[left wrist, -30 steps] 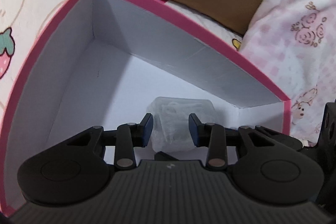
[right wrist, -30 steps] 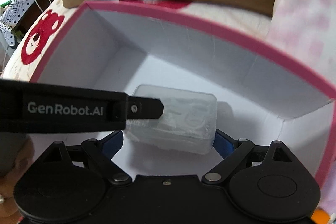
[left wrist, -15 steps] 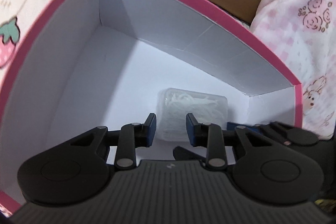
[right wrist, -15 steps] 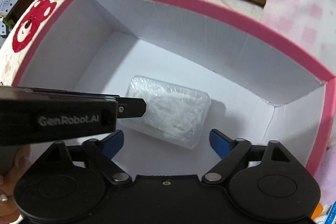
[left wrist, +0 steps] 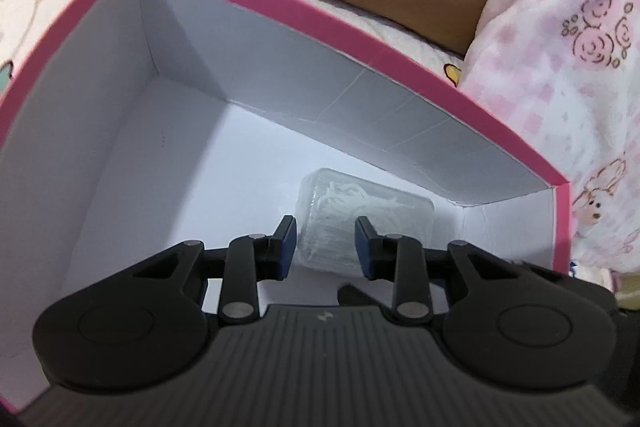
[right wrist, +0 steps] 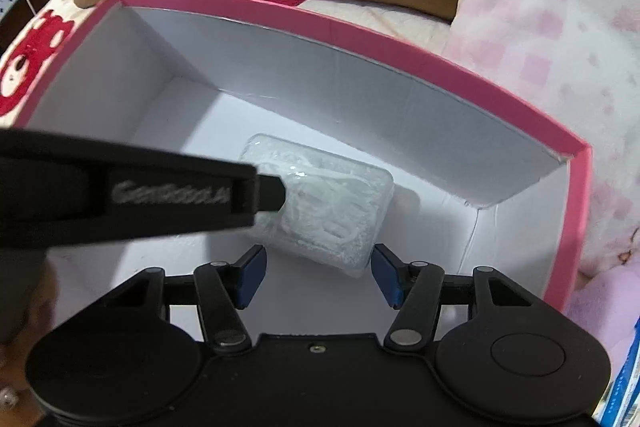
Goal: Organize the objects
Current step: 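Lower the clear box into the pink box and open the left gripper, then withdraw the left tool up and away from the pink box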
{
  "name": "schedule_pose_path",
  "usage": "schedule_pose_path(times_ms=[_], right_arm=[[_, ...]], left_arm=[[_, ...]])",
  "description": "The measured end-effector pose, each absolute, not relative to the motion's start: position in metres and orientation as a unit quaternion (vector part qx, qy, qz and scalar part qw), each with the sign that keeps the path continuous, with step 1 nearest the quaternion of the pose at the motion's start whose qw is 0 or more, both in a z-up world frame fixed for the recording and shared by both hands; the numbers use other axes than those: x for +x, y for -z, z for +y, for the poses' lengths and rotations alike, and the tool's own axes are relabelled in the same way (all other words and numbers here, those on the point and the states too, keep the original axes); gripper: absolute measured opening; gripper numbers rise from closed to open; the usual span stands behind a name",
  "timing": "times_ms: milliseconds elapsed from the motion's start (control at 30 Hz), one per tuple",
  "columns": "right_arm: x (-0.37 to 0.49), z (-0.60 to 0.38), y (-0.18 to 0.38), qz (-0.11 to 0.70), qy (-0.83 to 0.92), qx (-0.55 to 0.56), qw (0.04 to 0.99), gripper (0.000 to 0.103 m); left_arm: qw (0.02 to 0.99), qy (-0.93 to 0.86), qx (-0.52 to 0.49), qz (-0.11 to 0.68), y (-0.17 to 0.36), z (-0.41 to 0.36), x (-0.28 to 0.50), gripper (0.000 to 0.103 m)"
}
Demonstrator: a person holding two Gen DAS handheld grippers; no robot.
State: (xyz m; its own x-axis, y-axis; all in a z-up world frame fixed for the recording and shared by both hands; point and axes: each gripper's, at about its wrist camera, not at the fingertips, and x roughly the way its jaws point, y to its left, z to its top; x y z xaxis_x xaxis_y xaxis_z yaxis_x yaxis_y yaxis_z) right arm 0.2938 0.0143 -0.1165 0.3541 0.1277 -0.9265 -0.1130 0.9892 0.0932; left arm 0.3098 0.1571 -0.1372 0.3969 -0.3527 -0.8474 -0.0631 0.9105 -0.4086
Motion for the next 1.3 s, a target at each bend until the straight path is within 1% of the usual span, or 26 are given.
schedule_pose_path(times_ms=[133,233,367,533,700,933,1000,1133,1200,1300], right_arm=[[0.272,0.014,0.092,0.552,-0.106,0.022,0.827,0.066],[0.255,0.009,0.076,0.54,-0.108,0.022,0.835,0.066],[0.244,0.003,0.056,0.524,-0.104,0.026,0.845,0.067],[0.217,0.013,0.023,0.508,-0.107,0.006,0.855,0.067],[0.194,0.016,0.002,0.493,-0.109,-0.019,0.863,0.069],[0.159,0.005,-0.024,0.478,-0.109,-0.025,0.871,0.069],[0.147,0.001,-0.029,0.469,-0.113,-0.025,0.875,0.071],[0.124,-0.007,-0.035,0.463,-0.125,-0.042,0.877,0.072],[0.112,-0.012,-0.038,0.46,-0.13,-0.044,0.877,0.072],[0.099,-0.019,-0.042,0.456,-0.13,-0.048,0.879,0.072]], left_arm=[[0.823,0.096,-0.178,0.532,0.12,0.162,0.299,0.029],[0.827,0.101,-0.157,0.53,0.101,0.164,0.289,0.03],[0.827,0.114,-0.13,0.535,0.074,0.165,0.273,0.033],[0.828,0.132,-0.105,0.534,0.049,0.163,0.248,0.036],[0.825,0.145,-0.08,0.54,0.026,0.162,0.229,0.04],[0.812,0.172,-0.068,0.554,0.012,0.15,0.204,0.042],[0.814,0.179,-0.06,0.549,0.008,0.145,0.196,0.042],[0.811,0.195,-0.034,0.551,-0.001,0.135,0.178,0.042],[0.806,0.2,-0.031,0.557,-0.003,0.131,0.169,0.044],[0.81,0.201,-0.001,0.551,-0.01,0.123,0.152,0.045]])
